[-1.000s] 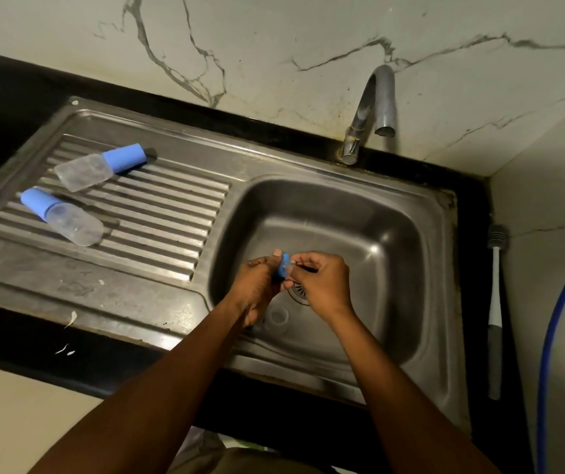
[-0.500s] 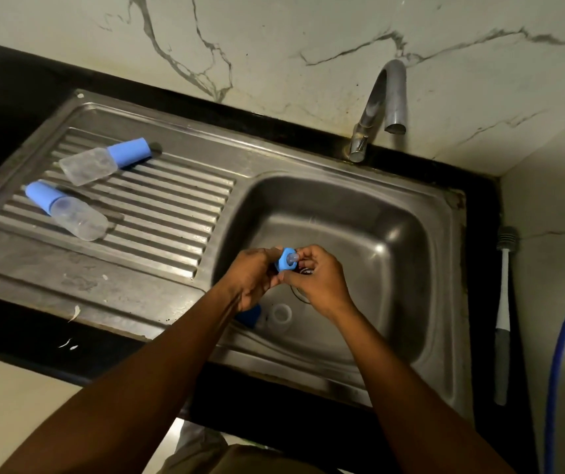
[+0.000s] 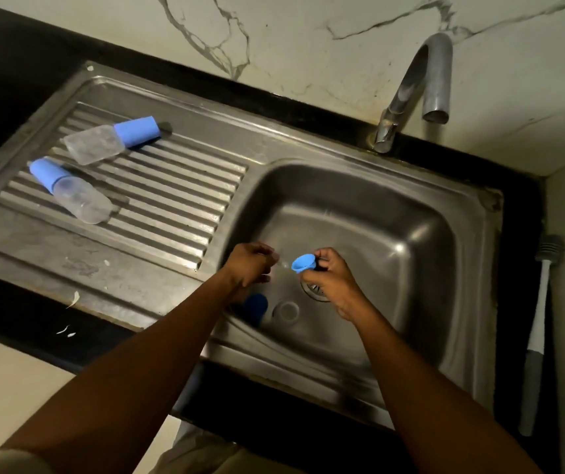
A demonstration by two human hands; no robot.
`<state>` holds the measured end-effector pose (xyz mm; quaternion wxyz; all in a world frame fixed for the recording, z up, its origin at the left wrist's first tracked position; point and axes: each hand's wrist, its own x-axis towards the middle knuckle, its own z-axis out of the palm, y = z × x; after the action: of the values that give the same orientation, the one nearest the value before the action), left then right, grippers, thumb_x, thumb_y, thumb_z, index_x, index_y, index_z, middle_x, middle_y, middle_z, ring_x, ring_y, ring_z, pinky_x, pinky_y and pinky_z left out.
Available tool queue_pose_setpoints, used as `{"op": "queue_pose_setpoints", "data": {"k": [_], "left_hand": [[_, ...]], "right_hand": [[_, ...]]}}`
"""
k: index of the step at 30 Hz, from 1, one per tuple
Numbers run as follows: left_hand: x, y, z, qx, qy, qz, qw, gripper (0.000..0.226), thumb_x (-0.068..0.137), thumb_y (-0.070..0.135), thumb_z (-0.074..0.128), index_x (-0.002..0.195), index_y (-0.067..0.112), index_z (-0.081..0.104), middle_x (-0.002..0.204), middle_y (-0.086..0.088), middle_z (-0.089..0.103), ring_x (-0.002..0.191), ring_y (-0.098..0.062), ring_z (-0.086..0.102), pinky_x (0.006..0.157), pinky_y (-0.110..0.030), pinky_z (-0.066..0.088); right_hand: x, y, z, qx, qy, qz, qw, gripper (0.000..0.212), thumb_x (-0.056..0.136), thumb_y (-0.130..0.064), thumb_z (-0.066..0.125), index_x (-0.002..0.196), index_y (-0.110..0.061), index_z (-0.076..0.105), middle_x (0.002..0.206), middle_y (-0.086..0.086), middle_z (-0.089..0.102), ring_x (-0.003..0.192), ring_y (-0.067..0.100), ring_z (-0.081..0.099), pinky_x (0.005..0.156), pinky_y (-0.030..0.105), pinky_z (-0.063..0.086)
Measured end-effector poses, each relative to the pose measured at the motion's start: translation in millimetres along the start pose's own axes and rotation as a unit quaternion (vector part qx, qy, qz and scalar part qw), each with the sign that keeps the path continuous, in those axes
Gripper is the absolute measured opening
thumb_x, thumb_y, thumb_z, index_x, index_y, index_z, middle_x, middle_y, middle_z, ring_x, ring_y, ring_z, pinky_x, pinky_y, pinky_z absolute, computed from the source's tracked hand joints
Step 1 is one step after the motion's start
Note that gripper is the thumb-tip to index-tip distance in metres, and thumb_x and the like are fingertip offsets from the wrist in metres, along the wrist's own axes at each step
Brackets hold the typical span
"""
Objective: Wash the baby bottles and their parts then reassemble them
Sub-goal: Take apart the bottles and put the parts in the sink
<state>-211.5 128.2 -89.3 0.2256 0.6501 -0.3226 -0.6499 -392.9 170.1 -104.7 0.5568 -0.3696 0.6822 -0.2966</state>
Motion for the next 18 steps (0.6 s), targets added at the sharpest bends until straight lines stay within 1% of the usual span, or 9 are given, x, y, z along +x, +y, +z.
{"op": "queue_pose_setpoints", "data": {"k": [2, 4, 5, 7, 8, 9, 12, 15, 18], "left_hand": [[13, -9, 2, 0.124, 0.026, 0.044, 0.991, 0.022, 0.092, 0.02, 0.073, 0.101, 0.0, 0.073, 0.088, -0.015, 0.067, 0.071, -0.016, 0.058, 0.063, -0.028, 0.055], [21, -12, 5, 0.259, 0.05, 0.08, 0.961, 0.02, 0.091, 0.022, 0.074, 0.098, 0.003, 0.076, 0.088, -0.011, 0.071, 0.079, -0.018, 0.065, 0.074, -0.031, 0.054], [26, -14, 6, 0.323, 0.054, 0.087, 0.941, 0.021, 0.092, 0.022, 0.073, 0.101, 0.004, 0.077, 0.095, -0.01, 0.074, 0.089, -0.019, 0.068, 0.082, -0.03, 0.054], [34, -19, 6, 0.411, 0.052, 0.072, 0.907, 0.024, 0.094, 0.022, 0.069, 0.107, 0.004, 0.076, 0.109, -0.012, 0.074, 0.106, -0.023, 0.067, 0.095, -0.032, 0.052], [37, -22, 6, 0.437, 0.052, 0.058, 0.896, 0.026, 0.095, 0.023, 0.068, 0.11, 0.004, 0.075, 0.113, -0.013, 0.073, 0.109, -0.026, 0.066, 0.098, -0.034, 0.051], [40, -25, 6, 0.456, 0.053, 0.043, 0.888, 0.028, 0.095, 0.024, 0.067, 0.113, 0.003, 0.073, 0.116, -0.015, 0.071, 0.111, -0.027, 0.065, 0.099, -0.036, 0.051], [43, -30, 10, 0.494, 0.055, 0.013, 0.867, 0.034, 0.095, 0.021, 0.067, 0.123, 0.002, 0.061, 0.127, -0.017, 0.061, 0.114, -0.029, 0.061, 0.099, -0.036, 0.051], [43, -29, 14, 0.52, 0.068, 0.018, 0.851, 0.037, 0.097, 0.017, 0.063, 0.129, 0.002, 0.053, 0.133, -0.017, 0.055, 0.121, -0.029, 0.057, 0.1, -0.033, 0.048], [42, -29, 17, 0.541, 0.084, 0.027, 0.837, 0.037, 0.1, 0.019, 0.059, 0.132, 0.003, 0.051, 0.136, -0.017, 0.053, 0.124, -0.027, 0.054, 0.102, -0.032, 0.046]], "right_hand": [[10, 13, 5, -0.036, -0.026, 0.017, 0.999, 0.046, 0.077, -0.005, 0.081, 0.113, -0.016, 0.057, 0.105, 0.001, 0.071, 0.091, 0.014, 0.067, 0.078, 0.027, 0.055], [20, 23, 13, -0.061, -0.067, 0.014, 0.996, 0.051, 0.08, 0.004, 0.076, 0.125, -0.01, 0.055, 0.114, 0.003, 0.067, 0.097, 0.014, 0.064, 0.082, 0.02, 0.053], [27, 28, 16, -0.083, -0.083, 0.006, 0.993, 0.054, 0.081, 0.006, 0.075, 0.129, -0.009, 0.055, 0.12, 0.005, 0.065, 0.103, 0.016, 0.064, 0.087, 0.021, 0.053], [38, 38, 20, -0.131, -0.104, -0.009, 0.986, 0.057, 0.081, 0.005, 0.075, 0.133, -0.01, 0.058, 0.128, 0.007, 0.064, 0.114, 0.02, 0.062, 0.099, 0.031, 0.052], [41, 41, 20, -0.147, -0.111, -0.011, 0.983, 0.057, 0.081, 0.004, 0.075, 0.134, -0.011, 0.058, 0.129, 0.007, 0.064, 0.117, 0.021, 0.061, 0.103, 0.035, 0.05], [44, 44, 19, -0.157, -0.121, -0.014, 0.98, 0.057, 0.082, 0.003, 0.074, 0.135, -0.011, 0.058, 0.131, 0.006, 0.063, 0.119, 0.02, 0.059, 0.106, 0.035, 0.047], [48, 51, 14, -0.215, -0.155, -0.024, 0.964, 0.051, 0.089, -0.003, 0.068, 0.138, -0.012, 0.058, 0.134, 0.006, 0.061, 0.123, 0.02, 0.055, 0.105, 0.03, 0.041], [51, 58, 12, -0.251, -0.144, -0.038, 0.956, 0.048, 0.088, -0.003, 0.068, 0.135, -0.01, 0.06, 0.134, 0.008, 0.062, 0.126, 0.022, 0.056, 0.102, 0.024, 0.039], [53, 59, 14, -0.267, -0.129, -0.03, 0.955, 0.057, 0.086, -0.008, 0.071, 0.14, -0.011, 0.056, 0.143, 0.01, 0.056, 0.131, 0.025, 0.052, 0.108, 0.027, 0.039]]}}
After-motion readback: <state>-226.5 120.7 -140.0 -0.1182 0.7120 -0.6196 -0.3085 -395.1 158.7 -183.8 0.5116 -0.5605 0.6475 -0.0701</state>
